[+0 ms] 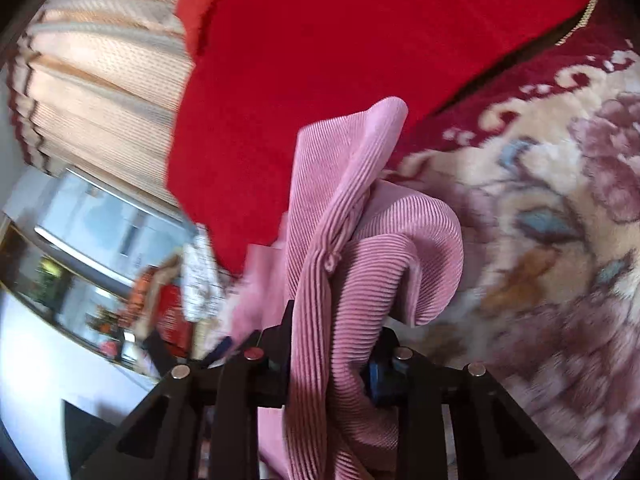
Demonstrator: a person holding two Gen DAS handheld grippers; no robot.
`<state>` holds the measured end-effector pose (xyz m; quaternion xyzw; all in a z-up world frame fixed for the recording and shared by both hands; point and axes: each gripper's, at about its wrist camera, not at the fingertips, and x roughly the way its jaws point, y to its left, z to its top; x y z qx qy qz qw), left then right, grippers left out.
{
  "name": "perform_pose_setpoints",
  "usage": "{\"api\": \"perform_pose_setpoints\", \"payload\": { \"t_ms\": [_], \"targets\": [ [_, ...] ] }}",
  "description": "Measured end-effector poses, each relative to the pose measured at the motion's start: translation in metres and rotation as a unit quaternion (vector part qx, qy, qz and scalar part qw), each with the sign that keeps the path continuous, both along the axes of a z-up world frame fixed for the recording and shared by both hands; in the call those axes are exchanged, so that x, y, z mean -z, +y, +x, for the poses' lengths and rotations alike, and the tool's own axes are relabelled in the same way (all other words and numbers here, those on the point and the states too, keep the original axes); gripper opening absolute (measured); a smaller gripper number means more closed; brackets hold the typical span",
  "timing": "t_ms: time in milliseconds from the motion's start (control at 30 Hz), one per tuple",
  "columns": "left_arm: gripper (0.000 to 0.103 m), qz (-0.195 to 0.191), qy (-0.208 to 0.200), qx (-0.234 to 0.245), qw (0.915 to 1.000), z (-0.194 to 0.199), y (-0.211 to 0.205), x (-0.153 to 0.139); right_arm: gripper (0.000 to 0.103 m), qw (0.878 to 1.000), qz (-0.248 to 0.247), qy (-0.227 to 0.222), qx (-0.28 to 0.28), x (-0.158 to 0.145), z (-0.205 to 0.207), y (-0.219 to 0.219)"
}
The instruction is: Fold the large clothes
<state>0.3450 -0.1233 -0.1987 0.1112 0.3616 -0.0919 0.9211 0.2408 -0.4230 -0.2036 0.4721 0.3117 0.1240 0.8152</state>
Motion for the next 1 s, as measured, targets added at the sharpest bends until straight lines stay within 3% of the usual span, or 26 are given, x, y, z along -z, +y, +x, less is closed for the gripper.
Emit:
{"api": "perform_pose_setpoints", "payload": {
  "t_ms": [100, 267, 500, 567, 633, 700, 733, 800, 900, 1000],
  "targets": [
    [0.089, -0.016, -0.013, -0.036, 0.9992, 0.007, 0.033, -0.009, 0.029, 1.0, 0.021, -0.004, -0.003, -0.021, 0.003, 0.012],
    [0.089, -0.067, 0.002, -0.098, 0.9929, 0.017, 0.101, -0.013, 0.029, 0.999, 0.024, 0.007, -0.033, -0.061, 0.036, 0.067],
    [0.089, -0.093, -0.003, -0.144, 0.9852, 0.011, 0.172, -0.013, 0.03, 0.996, 0.046, 0.07, -0.04, -0.061, 0.109, 0.156],
    [0.089, -0.101, 0.0, -0.151, 0.9834, 0.011, 0.185, -0.012, 0.04, 0.991, 0.065, 0.113, -0.036, -0.047, 0.134, 0.181],
    [0.089, -0.11, 0.008, -0.156, 0.9816, 0.011, 0.195, -0.011, 0.07, 0.988, 0.091, 0.124, -0.029, -0.036, 0.148, 0.195],
    [0.089, -0.12, 0.015, -0.159, 0.9799, 0.012, 0.204, -0.009, 0.078, 0.982, 0.154, 0.101, -0.041, -0.024, 0.163, 0.208],
    [0.089, -0.121, 0.018, -0.159, 0.9797, 0.012, 0.206, -0.008, 0.078, 0.974, 0.196, 0.098, -0.061, -0.015, 0.169, 0.213],
    [0.089, -0.122, 0.021, -0.155, 0.9801, 0.011, 0.208, -0.007, 0.078, 0.963, 0.235, 0.1, -0.08, -0.01, 0.172, 0.219],
    [0.089, -0.137, 0.033, -0.125, 0.982, 0.01, 0.206, -0.007, 0.078, 0.973, 0.206, 0.028, -0.098, -0.038, 0.157, 0.2],
    [0.089, -0.201, 0.075, -0.047, 0.9756, 0.003, 0.195, -0.007, 0.078, 0.981, 0.161, -0.031, -0.1, -0.066, 0.13, 0.171]
  ]
}}
